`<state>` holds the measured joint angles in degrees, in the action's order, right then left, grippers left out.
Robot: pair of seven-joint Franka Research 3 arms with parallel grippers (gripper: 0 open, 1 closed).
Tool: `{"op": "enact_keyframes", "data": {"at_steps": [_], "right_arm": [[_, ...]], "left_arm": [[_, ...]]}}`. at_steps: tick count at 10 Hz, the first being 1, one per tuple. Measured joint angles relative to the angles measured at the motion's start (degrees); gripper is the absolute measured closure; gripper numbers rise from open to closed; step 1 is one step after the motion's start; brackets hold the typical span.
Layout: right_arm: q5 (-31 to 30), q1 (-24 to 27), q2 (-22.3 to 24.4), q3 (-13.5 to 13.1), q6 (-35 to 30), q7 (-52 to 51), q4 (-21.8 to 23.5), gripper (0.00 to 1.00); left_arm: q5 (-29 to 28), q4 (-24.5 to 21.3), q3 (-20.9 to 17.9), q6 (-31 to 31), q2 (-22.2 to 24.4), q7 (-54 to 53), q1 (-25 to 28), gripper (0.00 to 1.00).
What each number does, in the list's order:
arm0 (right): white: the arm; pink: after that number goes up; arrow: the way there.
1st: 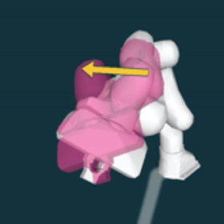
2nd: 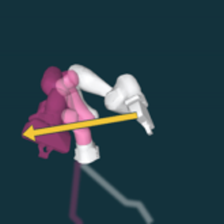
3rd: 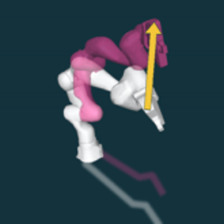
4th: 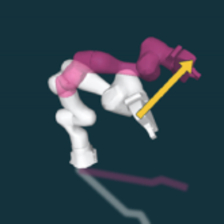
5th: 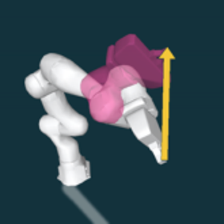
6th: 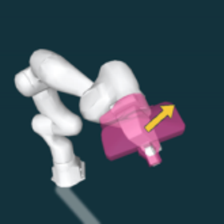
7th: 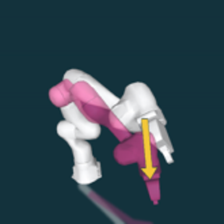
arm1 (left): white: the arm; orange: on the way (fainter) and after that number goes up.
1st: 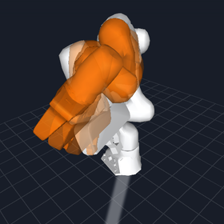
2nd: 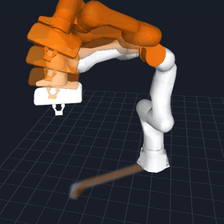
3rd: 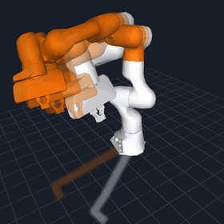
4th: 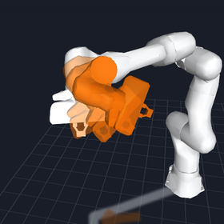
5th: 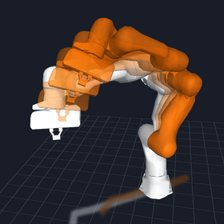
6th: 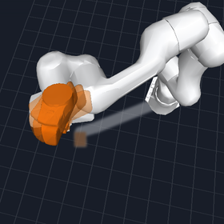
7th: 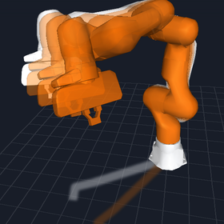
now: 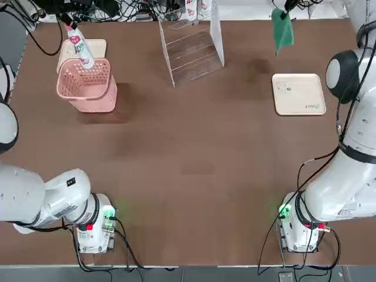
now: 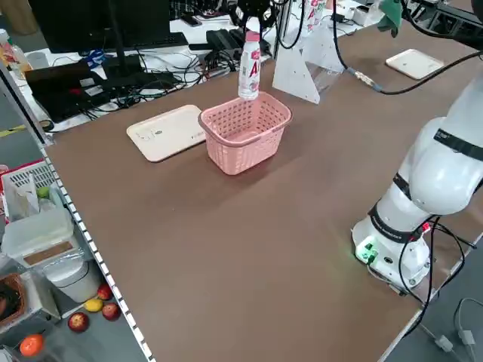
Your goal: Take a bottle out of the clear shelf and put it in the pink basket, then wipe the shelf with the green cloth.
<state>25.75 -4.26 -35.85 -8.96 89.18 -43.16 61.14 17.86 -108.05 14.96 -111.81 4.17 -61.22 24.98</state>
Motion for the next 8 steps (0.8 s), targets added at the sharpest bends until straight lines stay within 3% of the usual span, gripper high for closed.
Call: {"op": "enact_keyframes", "data": {"at_steps": [4, 8], "right_arm": [[-1.1, -8.7, 5.5, -1.2, 10.8, 6.1, 7.3, 0.97], [-1.2, -15.4, 11.1, -1.5, 13.9, 14.5, 13.6, 0.97]], "left_arm": [[6.5, -2.9, -0.1, 1.0, 0.1, -11.6, 3.7, 0.56], [8.1, -6.4, -0.2, 1.0, -1.0, -18.4, 6.9, 0.56]]}}
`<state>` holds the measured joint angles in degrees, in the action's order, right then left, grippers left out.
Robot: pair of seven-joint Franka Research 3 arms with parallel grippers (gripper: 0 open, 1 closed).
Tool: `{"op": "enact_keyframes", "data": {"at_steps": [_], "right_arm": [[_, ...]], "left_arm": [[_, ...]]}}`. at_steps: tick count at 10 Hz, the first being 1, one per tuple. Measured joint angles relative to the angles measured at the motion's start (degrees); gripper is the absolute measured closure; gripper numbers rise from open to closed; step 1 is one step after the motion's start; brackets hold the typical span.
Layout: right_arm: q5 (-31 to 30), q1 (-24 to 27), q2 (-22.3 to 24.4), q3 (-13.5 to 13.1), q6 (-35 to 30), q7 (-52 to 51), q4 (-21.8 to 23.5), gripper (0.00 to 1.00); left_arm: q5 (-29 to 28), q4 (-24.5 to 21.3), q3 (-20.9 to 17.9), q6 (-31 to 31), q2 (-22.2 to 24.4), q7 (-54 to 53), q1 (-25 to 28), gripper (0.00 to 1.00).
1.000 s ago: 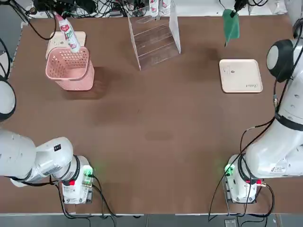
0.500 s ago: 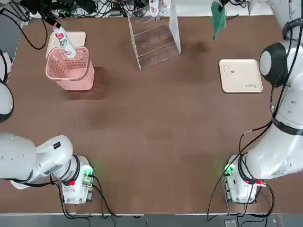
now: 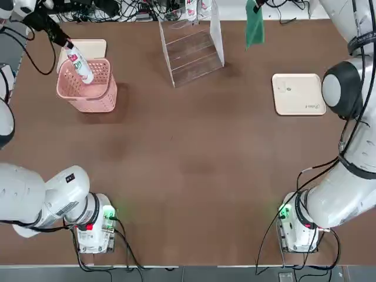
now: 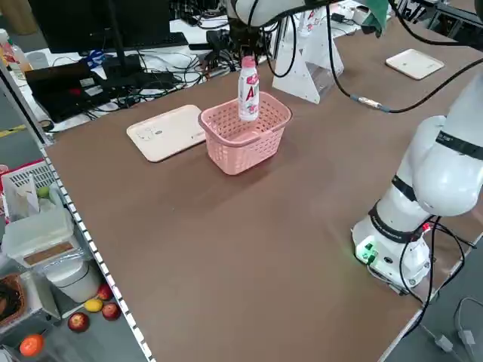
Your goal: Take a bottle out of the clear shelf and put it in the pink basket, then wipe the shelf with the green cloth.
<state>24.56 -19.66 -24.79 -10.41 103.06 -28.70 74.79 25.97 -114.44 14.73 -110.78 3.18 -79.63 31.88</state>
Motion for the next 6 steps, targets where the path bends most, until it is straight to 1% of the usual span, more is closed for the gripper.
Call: {"op": "enact_keyframes", "data": {"at_steps": [1, 3, 4, 6], "right_arm": [[0.0, -1.6, 1.4, 0.0, 1.2, 2.3, 1.9, 0.97], [0.0, -7.3, 4.3, 0.1, 5.7, 8.6, 6.1, 0.97], [0.0, -10.7, 5.1, 0.2, 8.5, 11.9, 7.3, 0.97], [0.0, -16.8, 5.2, 0.3, 15.7, 16.7, 8.1, 0.97]], "left_arm": [[0.0, -0.5, 0.0, 0.0, -0.4, -0.3, 0.2, 0.56], [0.0, -0.9, 0.0, -0.1, -2.3, -0.8, 0.2, 0.56], [-0.2, -0.9, 0.0, -0.4, -3.2, -2.1, 0.2, 0.56], [-1.5, -0.9, 0.0, -2.0, -4.1, -3.8, 0.2, 0.56]]}}
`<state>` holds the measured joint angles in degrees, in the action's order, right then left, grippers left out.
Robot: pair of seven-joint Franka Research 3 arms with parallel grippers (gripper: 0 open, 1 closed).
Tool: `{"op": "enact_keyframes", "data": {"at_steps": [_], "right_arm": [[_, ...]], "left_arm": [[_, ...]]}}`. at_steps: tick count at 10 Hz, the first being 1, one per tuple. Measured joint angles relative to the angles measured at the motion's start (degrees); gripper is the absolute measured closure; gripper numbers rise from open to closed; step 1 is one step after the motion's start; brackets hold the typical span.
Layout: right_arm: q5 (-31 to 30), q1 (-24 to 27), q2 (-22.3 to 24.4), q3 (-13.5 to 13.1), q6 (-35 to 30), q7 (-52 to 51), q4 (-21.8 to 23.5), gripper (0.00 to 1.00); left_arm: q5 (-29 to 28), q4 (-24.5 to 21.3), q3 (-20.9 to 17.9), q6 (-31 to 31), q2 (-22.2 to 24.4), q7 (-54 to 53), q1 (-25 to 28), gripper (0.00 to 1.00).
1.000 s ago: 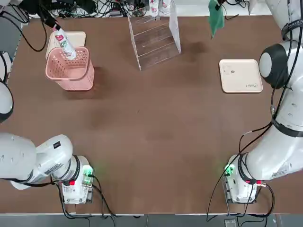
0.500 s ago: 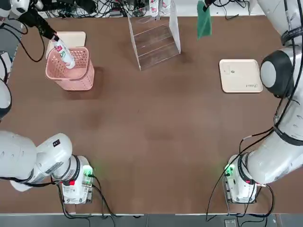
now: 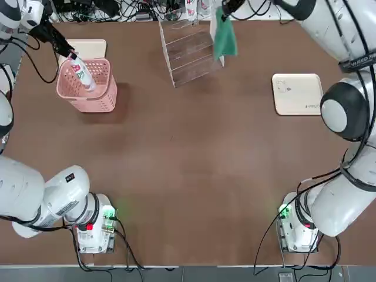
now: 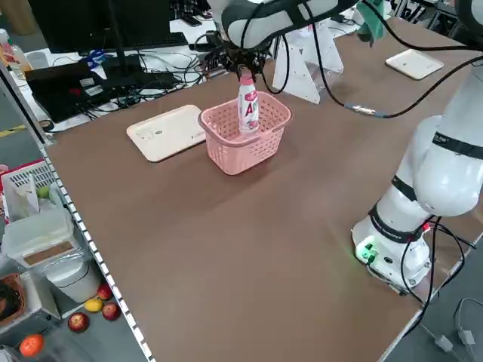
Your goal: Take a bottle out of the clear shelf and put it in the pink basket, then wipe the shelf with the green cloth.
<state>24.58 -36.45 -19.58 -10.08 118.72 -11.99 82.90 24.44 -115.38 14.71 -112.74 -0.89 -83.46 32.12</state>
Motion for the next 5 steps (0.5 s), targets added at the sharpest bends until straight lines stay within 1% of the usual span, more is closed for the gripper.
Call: {"op": "enact_keyframes", "data": {"at_steps": [2, 5], "right_arm": [[0.0, -4.4, -0.3, 0.1, 7.7, 3.2, 0.8, 0.97], [0.0, -7.5, -3.6, 0.3, 17.3, 3.7, 1.8, 0.97]], "left_arm": [[-2.7, 0.0, 0.0, -1.8, -1.4, -1.2, 0.1, 0.56], [-2.9, -0.4, -0.1, -4.7, -4.4, -4.8, 2.0, 0.56]]}}
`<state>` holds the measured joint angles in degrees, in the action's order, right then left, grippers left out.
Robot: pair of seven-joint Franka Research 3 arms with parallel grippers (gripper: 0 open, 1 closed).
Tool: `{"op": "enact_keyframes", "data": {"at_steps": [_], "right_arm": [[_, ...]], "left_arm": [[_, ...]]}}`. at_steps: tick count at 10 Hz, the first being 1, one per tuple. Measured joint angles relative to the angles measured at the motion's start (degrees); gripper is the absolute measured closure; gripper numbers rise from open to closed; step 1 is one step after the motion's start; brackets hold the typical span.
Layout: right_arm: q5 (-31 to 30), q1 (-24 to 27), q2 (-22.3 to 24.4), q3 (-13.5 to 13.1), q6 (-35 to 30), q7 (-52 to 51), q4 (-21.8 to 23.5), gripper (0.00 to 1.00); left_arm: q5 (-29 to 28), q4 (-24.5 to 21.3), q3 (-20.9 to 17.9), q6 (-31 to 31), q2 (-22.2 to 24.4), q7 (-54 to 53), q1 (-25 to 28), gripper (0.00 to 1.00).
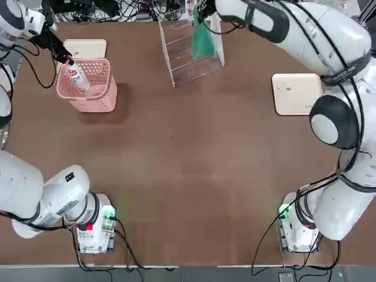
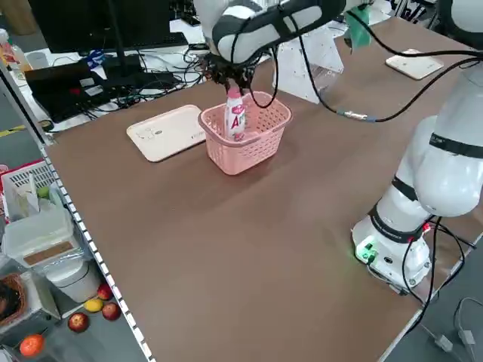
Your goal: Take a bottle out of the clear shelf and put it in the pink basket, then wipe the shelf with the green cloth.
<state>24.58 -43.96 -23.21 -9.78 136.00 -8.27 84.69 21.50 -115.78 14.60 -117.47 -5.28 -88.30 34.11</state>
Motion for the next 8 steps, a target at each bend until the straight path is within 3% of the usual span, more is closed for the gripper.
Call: {"op": "enact_keyframes", "data": {"at_steps": [5, 8], "right_arm": [[-0.1, -0.8, -4.7, 0.8, 14.6, -6.4, -0.1, 0.97], [-0.1, -0.2, -5.2, 0.8, 18.7, -9.1, -0.9, 0.97]], "left_arm": [[0.0, -3.6, 0.3, -3.1, -0.5, -0.3, 0.0, 0.56], [0.0, -4.4, 0.4, -3.8, -0.6, -0.7, 0.0, 0.56]]}}
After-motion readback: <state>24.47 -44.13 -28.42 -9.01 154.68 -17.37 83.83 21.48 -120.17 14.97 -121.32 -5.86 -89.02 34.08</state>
